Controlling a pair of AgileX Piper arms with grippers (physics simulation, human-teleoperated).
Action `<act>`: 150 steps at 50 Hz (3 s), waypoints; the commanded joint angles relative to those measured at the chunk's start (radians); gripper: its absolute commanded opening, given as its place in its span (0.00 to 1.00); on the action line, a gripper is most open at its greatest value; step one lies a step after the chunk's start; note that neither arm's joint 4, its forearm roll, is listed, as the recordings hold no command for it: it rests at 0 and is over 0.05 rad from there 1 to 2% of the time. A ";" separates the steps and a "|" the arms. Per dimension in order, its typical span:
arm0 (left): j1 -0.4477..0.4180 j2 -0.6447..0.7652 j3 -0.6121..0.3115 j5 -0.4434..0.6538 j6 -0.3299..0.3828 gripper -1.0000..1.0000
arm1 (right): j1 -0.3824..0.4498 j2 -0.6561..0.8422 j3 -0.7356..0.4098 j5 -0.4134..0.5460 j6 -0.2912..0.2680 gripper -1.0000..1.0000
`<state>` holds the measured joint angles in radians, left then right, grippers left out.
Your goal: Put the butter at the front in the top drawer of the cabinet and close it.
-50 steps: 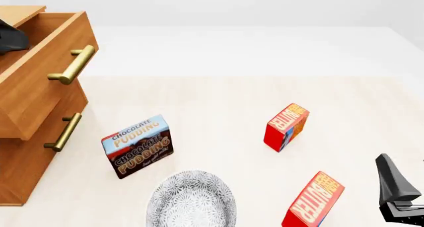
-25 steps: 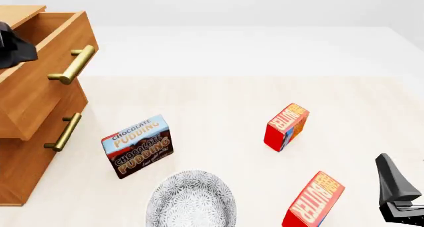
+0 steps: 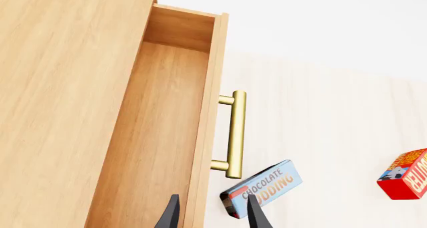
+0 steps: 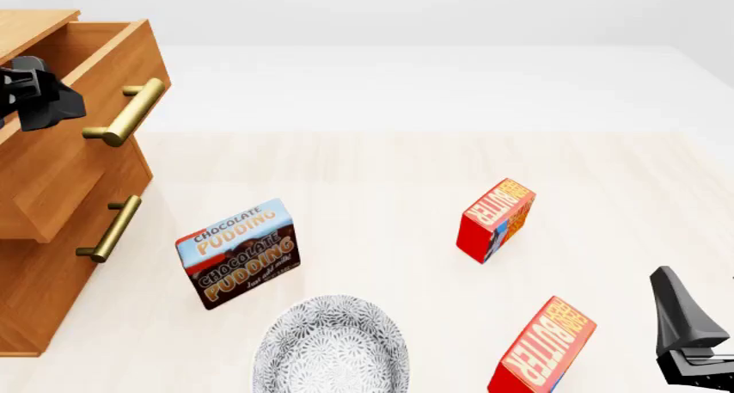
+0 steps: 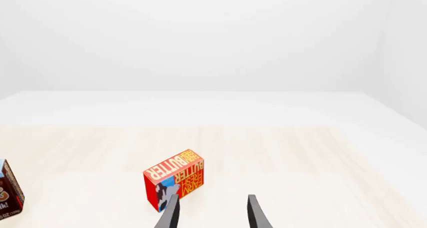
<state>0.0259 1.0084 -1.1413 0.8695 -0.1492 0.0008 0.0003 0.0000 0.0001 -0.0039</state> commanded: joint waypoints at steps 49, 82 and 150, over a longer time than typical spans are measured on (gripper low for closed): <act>-0.123 0.071 0.017 -0.056 -0.042 1.00 | 0.000 0.001 0.000 0.000 0.001 1.00; -0.239 0.143 -0.032 -0.065 -0.052 1.00 | 0.000 0.001 0.000 0.000 0.001 1.00; -0.396 0.180 -0.236 0.058 0.029 1.00 | 0.000 0.001 0.000 0.000 0.001 1.00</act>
<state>-0.3551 1.2185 -1.2812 0.8743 -0.1921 0.0008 0.0003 0.0000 0.0001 -0.0039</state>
